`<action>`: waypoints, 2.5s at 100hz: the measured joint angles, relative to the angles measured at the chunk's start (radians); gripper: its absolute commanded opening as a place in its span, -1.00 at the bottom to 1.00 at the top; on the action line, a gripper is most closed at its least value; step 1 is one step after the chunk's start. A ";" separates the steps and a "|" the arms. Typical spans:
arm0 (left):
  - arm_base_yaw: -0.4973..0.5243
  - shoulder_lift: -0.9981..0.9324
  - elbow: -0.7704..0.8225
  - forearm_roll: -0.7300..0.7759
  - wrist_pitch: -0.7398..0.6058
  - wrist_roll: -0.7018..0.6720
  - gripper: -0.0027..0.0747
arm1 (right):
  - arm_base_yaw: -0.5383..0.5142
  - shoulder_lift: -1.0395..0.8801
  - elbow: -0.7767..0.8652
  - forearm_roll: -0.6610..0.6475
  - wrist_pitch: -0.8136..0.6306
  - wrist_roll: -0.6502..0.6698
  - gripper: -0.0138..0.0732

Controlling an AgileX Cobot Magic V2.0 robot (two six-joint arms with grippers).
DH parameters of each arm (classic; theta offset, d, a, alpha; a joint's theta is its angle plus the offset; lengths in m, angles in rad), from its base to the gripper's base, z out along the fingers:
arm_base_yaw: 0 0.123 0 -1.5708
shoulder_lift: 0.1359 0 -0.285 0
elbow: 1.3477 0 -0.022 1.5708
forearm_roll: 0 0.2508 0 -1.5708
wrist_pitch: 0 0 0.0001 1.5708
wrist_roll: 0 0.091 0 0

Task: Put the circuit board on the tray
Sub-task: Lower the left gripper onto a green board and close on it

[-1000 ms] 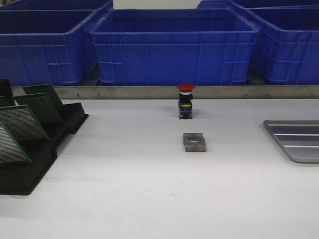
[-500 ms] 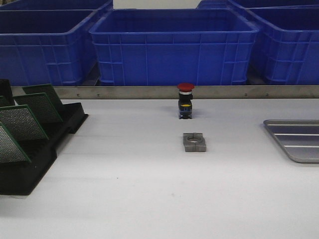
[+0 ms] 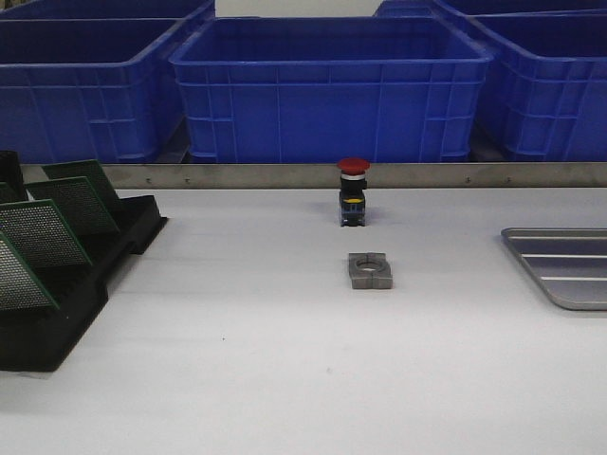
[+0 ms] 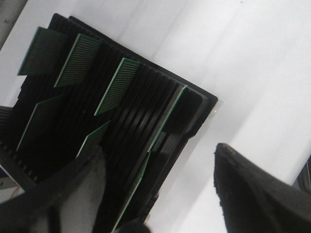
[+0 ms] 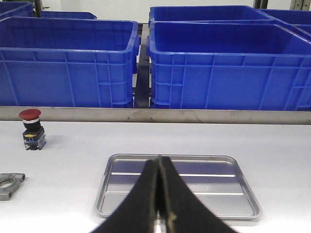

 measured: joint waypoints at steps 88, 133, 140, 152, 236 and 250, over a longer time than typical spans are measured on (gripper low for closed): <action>0.000 0.283 -0.006 -0.150 -0.087 0.425 0.20 | 0.000 0.000 0.000 0.000 0.000 0.000 -0.83; 0.000 0.367 -0.008 -0.153 -0.123 0.425 -0.43 | 0.000 0.000 0.000 0.000 0.000 0.000 -0.83; 0.000 0.372 -0.008 -0.153 -0.125 0.427 -0.62 | 0.000 0.000 0.000 0.000 0.000 0.000 -0.83; 0.000 0.372 -0.008 -0.154 -0.126 0.427 -0.86 | 0.000 0.000 0.000 0.000 0.000 0.000 -0.83; 0.000 0.115 -0.010 -0.165 0.007 0.436 -0.98 | 0.000 0.000 0.000 0.000 0.000 0.000 -0.83; -0.016 0.096 -0.010 -0.260 0.029 0.436 -0.98 | 0.000 0.000 0.000 0.000 0.000 0.000 -0.83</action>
